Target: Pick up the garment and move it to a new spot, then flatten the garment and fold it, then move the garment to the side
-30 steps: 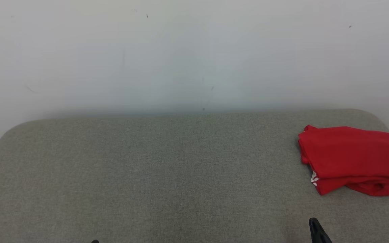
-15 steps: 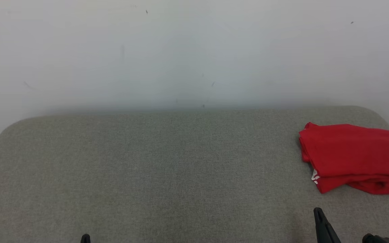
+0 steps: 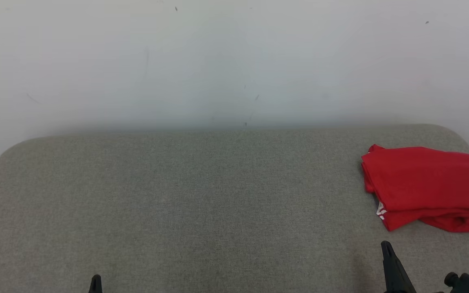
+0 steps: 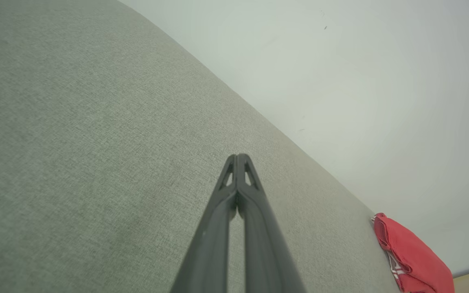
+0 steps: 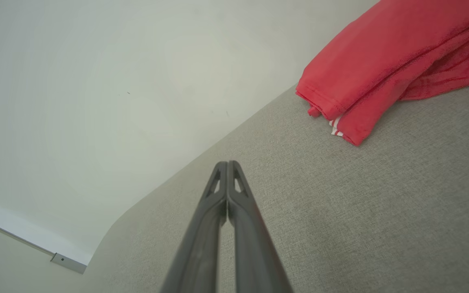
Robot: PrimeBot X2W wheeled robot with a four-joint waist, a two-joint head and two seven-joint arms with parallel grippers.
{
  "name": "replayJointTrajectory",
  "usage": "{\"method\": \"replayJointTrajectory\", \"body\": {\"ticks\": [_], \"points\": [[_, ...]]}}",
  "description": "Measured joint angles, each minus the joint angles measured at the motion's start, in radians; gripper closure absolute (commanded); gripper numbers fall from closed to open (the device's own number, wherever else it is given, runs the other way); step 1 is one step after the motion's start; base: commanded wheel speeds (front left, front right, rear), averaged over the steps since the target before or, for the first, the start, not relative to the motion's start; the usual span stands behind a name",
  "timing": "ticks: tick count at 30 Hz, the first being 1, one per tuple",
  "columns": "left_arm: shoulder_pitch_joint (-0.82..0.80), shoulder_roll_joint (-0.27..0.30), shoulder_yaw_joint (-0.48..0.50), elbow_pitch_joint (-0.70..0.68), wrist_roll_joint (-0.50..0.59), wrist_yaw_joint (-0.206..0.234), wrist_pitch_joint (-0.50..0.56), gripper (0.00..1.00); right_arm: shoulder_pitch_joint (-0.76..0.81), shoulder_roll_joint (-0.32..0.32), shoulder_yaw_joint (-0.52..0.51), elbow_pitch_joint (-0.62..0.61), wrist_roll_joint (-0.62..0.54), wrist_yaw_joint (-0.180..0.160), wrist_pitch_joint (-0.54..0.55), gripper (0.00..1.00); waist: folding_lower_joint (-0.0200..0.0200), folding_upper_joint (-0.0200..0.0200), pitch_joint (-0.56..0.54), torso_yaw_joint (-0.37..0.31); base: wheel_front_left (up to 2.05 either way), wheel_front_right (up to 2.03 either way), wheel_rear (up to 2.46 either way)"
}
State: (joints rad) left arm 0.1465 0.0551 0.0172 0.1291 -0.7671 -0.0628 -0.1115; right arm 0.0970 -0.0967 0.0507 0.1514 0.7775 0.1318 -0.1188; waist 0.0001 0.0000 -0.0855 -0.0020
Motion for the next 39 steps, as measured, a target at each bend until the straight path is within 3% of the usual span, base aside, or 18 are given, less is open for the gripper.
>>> {"method": "replayJointTrajectory", "body": {"ticks": [39], "points": [[-0.086,0.0,0.078,0.014,-0.466,-0.035,0.119,1.0,-0.115,0.019,-0.047,0.057,0.461,0.0,0.12,1.0,0.0,0.0,0.04,0.001,0.0,0.0,0.0]]}}
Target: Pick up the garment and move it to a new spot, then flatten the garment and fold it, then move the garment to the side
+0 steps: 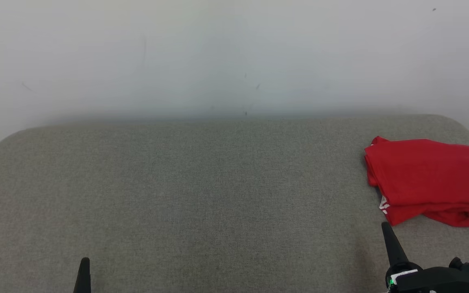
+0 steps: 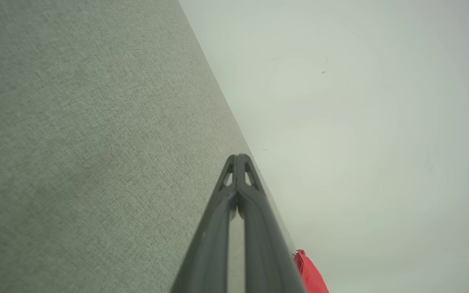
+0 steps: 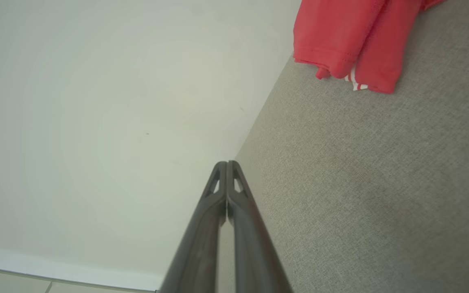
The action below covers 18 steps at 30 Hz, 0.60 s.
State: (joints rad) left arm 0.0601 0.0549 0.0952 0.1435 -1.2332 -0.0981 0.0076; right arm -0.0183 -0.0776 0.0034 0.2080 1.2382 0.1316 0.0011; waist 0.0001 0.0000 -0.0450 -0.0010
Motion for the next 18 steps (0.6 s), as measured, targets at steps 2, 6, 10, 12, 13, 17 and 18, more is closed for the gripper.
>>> {"method": "replayJointTrajectory", "body": {"ticks": [2,6,10,12,13,17,18], "points": [[-0.001,0.0,0.001,0.0,-0.007,0.0,0.002,1.0,-0.003,0.001,-0.001,0.001,0.01,0.0,0.002,1.0,0.0,0.0,0.001,0.0,0.0,0.0,0.0],[-0.006,0.0,0.008,0.002,-0.046,-0.006,0.012,1.0,-0.01,0.003,-0.005,0.006,0.043,0.0,0.013,1.0,0.0,0.0,0.005,0.0,0.0,0.0,0.0],[-0.015,0.0,0.014,0.004,-0.081,-0.007,0.021,1.0,-0.022,0.005,-0.01,0.01,0.081,0.0,0.023,1.0,0.0,0.0,0.009,0.0,0.0,0.0,0.0],[-0.019,0.0,0.017,0.004,-0.096,-0.008,0.025,1.0,-0.025,0.006,-0.012,0.012,0.097,0.0,0.026,1.0,0.0,0.0,0.011,0.0,0.0,0.0,0.0],[-0.02,0.0,0.018,0.005,-0.108,-0.008,0.03,1.0,-0.027,0.007,-0.013,0.014,0.104,0.0,0.027,1.0,0.0,0.0,0.012,0.0,0.0,0.0,0.0],[-0.025,0.0,0.025,0.006,-0.14,-0.011,0.037,1.0,-0.035,0.008,-0.017,0.018,0.14,0.0,0.039,1.0,0.0,0.0,0.016,0.0,0.0,0.0,0.0],[-0.027,0.0,0.026,0.006,-0.146,-0.012,0.04,1.0,-0.039,0.009,-0.018,0.019,0.148,0.0,0.041,1.0,0.0,0.0,0.017,0.0,0.0,0.0,0.0]]}}
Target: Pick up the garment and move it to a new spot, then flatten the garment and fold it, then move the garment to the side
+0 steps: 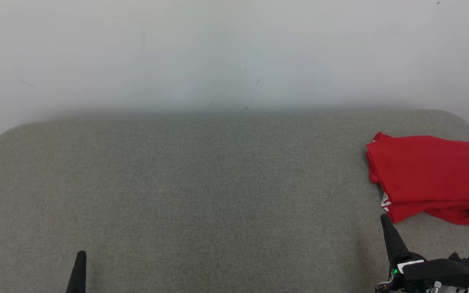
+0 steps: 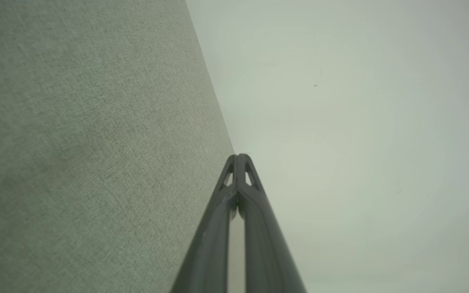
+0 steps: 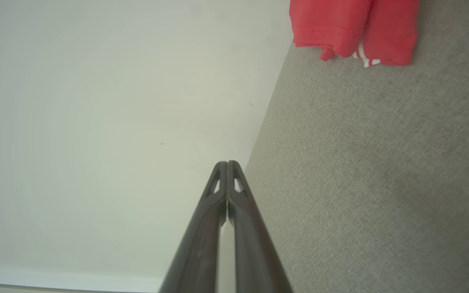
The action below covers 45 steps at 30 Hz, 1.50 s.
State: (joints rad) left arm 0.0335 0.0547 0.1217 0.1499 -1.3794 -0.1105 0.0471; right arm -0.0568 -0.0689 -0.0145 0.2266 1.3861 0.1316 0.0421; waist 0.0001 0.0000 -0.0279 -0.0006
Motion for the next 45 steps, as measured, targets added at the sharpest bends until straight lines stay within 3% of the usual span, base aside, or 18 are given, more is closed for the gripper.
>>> {"method": "replayJointTrajectory", "body": {"ticks": [32,45], "points": [[-0.045,-0.001,0.042,0.007,-0.241,-0.019,0.061,1.0,-0.062,0.013,-0.029,0.028,0.235,0.0,0.064,1.0,-0.0001,0.0,0.033,0.001,0.0,0.0,0.0],[-0.048,-0.001,0.044,0.007,-0.241,-0.02,0.062,1.0,-0.062,0.014,-0.031,0.029,0.236,0.0,0.067,1.0,-0.0001,0.0,0.033,0.001,0.0,0.0,0.0]]}}
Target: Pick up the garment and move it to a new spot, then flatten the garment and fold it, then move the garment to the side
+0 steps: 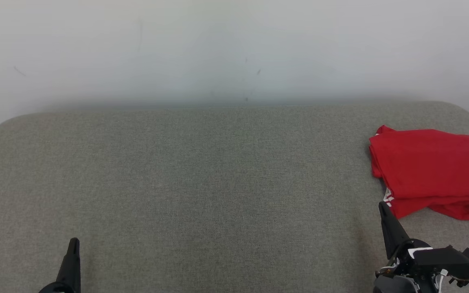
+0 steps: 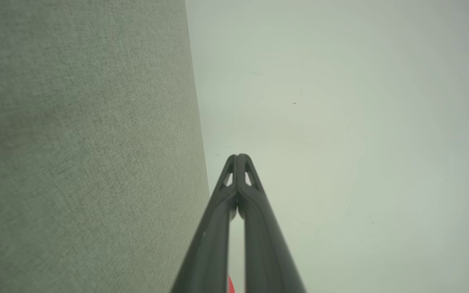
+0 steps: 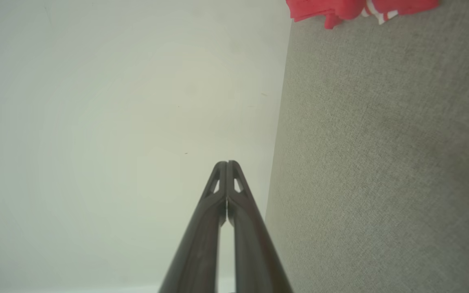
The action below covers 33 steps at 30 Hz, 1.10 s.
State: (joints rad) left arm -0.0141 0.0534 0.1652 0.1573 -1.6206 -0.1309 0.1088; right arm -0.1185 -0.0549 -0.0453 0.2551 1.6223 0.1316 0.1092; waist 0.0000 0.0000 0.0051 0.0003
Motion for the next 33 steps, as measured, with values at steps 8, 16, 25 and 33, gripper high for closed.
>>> {"method": "replayJointTrajectory", "body": {"ticks": [8,16,25,33], "points": [[-0.001,0.0,0.0,0.0,0.0,0.0,0.002,1.0,0.0,0.001,-0.001,0.0,0.0,0.0,0.001,1.0,0.0,0.0,0.0,0.0,0.0,0.0,0.0],[-0.001,-0.001,0.001,0.0,0.0,0.0,0.002,1.0,0.0,0.001,-0.002,0.0,0.0,0.0,0.001,1.0,0.0,0.0,0.0,0.0,0.0,0.0,0.0],[-0.001,-0.001,0.001,0.0,0.0,0.0,0.002,1.0,0.0,0.002,-0.003,0.0,0.0,0.0,0.002,1.0,0.0,0.0,0.0,0.0,0.0,0.0,0.0],[-0.002,-0.001,0.002,0.0,0.0,0.0,0.003,1.0,0.0,0.002,-0.003,0.0,-0.001,0.0,0.002,1.0,0.0,0.0,0.0,0.0,0.0,0.0,0.0]]}}
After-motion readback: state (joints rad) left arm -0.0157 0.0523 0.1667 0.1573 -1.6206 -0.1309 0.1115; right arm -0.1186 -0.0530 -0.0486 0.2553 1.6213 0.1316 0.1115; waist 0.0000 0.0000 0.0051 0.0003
